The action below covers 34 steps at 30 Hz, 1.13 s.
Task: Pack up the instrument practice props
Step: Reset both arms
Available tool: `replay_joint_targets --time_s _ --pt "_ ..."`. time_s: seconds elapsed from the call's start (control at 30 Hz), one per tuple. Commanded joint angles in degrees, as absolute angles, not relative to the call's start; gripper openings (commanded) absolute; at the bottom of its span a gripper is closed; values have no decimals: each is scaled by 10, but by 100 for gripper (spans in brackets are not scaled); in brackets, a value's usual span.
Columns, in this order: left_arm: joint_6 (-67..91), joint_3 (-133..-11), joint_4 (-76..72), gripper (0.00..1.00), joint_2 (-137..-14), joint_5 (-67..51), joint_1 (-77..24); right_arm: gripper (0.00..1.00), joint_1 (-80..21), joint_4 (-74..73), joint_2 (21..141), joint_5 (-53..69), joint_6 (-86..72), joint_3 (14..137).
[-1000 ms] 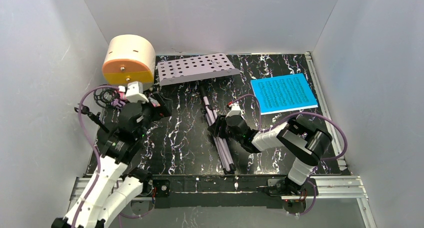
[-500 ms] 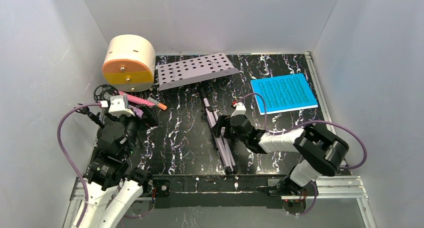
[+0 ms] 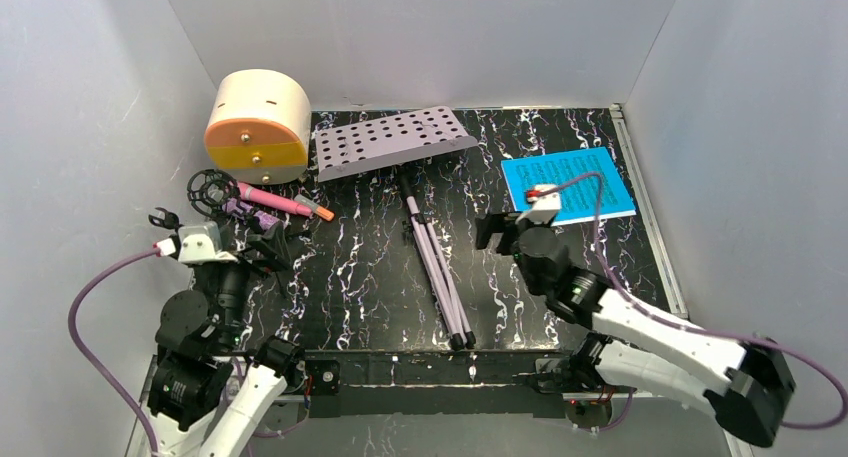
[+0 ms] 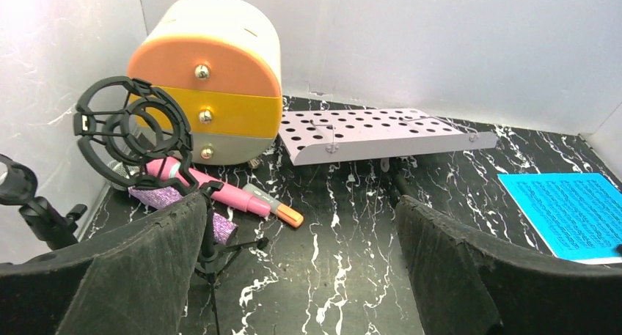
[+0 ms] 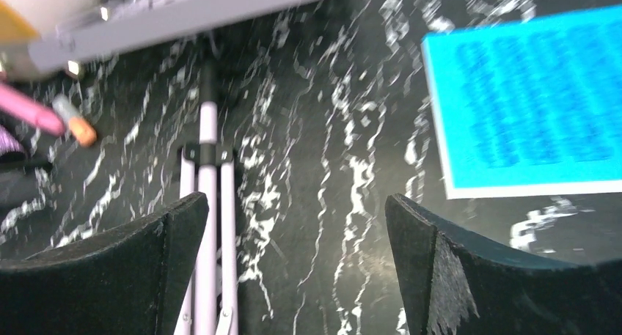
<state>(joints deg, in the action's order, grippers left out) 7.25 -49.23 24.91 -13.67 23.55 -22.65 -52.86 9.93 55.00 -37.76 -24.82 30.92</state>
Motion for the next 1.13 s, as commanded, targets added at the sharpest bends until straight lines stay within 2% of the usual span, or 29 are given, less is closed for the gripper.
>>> replay_joint_targets --time_s 0.0,0.33,0.57,1.1 --pt "44 -501 249 98 -112 246 -224 99 -526 24 433 -493 -166 331" --pt "30 -471 205 99 -28 289 -224 99 -526 -98 247 -552 -111 388" --pt "39 -464 185 98 -7 311 -224 99 -526 -70 157 -560 -113 366" --pt "37 -437 173 98 -23 300 -224 99 -526 -63 148 -573 -115 352"
